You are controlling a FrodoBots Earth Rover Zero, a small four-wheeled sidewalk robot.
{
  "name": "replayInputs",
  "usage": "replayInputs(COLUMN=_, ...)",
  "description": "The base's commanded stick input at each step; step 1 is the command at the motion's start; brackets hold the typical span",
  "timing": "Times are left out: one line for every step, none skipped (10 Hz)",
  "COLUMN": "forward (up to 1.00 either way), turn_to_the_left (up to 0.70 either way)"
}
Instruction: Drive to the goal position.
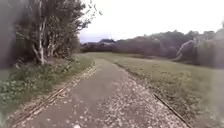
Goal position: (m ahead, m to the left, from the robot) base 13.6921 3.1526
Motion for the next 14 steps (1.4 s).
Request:
replayInputs(forward=0.70, turn_to_the_left=0.00)
replayInputs(forward=0.70, turn_to_the_left=0.00)
replayInputs(forward=0.70, turn_to_the_left=0.00)
replayInputs(forward=0.70, turn_to_the_left=0.00)
replayInputs(forward=0.70, turn_to_the_left=0.00)
replayInputs(forward=0.70, turn_to_the_left=0.00)
replayInputs(forward=0.70, turn_to_the_left=0.00)
replayInputs(forward=0.70, turn_to_the_left=0.00)
replayInputs(forward=0.70, turn_to_the_left=0.00)
replayInputs(forward=0.70, turn_to_the_left=0.00)
replayInputs(forward=0.70, turn_to_the_left=0.00)
replayInputs(forward=0.70, turn_to_the_left=0.00)
replayInputs(forward=0.70, turn_to_the_left=0.00)
replayInputs(forward=0.70, turn_to_the_left=0.00)
